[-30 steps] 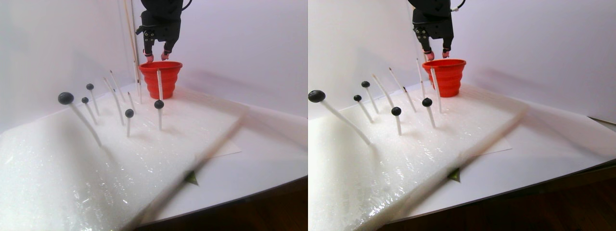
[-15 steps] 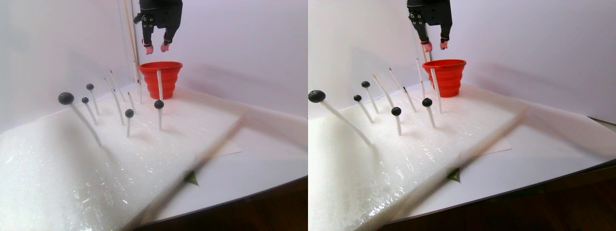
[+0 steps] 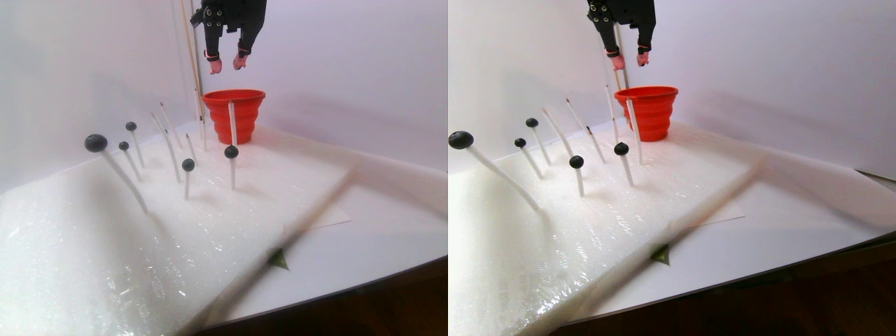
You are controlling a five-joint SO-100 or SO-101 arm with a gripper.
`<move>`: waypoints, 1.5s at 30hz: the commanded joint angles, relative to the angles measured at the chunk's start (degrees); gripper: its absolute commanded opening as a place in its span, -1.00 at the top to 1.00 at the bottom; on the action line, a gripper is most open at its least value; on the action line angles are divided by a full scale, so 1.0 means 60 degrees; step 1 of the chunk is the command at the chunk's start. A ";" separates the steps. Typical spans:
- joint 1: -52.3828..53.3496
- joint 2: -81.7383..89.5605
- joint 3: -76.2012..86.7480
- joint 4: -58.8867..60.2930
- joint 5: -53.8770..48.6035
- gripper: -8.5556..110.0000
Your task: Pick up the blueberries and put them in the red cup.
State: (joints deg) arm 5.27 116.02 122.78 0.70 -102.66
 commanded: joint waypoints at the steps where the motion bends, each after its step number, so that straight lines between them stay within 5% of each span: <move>1: -0.0015 0.1333 -0.0117 0.0103 -0.0088 0.58; 45: 0.0264 0.5010 0.1948 0.3823 -0.0146 0.58</move>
State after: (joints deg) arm 6.15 139.75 135.53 22.85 -103.36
